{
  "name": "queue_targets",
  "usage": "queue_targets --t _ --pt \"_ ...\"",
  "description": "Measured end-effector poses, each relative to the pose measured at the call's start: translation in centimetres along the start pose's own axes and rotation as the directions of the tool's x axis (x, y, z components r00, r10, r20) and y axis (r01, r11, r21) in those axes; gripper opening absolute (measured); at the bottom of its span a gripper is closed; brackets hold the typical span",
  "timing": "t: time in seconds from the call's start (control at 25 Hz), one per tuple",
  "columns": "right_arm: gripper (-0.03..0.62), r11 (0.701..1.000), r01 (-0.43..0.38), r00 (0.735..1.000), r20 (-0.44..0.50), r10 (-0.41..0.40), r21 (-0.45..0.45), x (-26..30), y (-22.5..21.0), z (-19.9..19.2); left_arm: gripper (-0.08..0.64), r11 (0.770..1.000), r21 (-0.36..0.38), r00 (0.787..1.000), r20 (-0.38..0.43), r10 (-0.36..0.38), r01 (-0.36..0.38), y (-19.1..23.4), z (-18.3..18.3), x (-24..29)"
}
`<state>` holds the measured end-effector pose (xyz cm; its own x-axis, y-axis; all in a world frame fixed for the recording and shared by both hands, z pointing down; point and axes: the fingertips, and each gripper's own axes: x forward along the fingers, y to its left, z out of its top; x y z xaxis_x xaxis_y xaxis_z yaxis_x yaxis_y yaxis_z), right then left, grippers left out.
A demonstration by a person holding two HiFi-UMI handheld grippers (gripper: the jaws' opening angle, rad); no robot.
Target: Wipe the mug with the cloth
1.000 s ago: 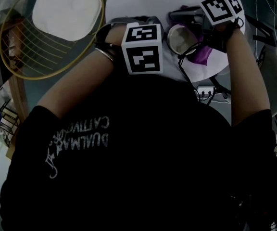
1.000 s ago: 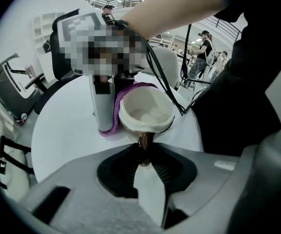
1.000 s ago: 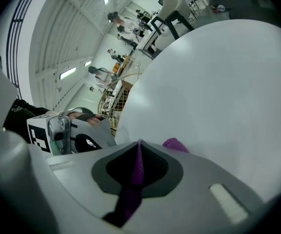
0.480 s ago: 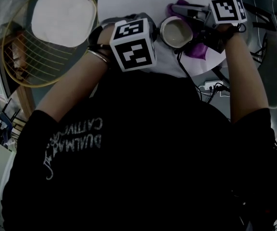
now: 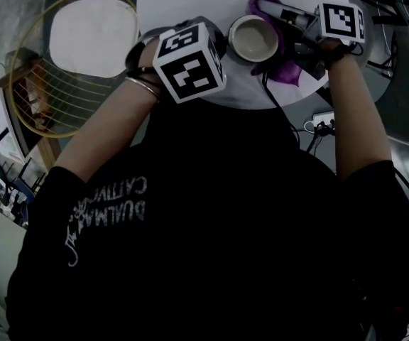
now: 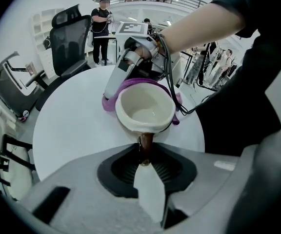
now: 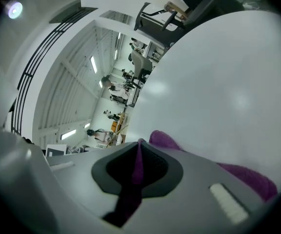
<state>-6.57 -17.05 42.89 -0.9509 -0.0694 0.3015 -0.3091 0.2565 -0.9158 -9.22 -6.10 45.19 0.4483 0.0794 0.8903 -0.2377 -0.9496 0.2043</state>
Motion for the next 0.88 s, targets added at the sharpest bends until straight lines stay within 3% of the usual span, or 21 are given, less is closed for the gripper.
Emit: queue_targets --t 0.36,0.6,0.88 --pt "0.023 0.996 0.075 0.974 0.212 -0.085 0.057 -3.0 -1.2 -0.4 0.074 1.000 -0.002 1.000 -0.016 0.023 -0.023 -0.2 -0.1 0.2" --pt "0.023 0.970 0.182 0.910 0.346 -0.228 0.162 -6.4 -3.2 -3.7 0.074 0.998 0.009 0.997 -0.051 0.058 -0.057 -2.0 -0.1 1.2" --pt "0.023 0.948 0.153 0.848 0.456 -0.270 0.277 -7.1 -2.9 -4.3 0.071 0.996 0.013 0.995 -0.048 0.087 -0.087 -2.0 0.1 1.4"
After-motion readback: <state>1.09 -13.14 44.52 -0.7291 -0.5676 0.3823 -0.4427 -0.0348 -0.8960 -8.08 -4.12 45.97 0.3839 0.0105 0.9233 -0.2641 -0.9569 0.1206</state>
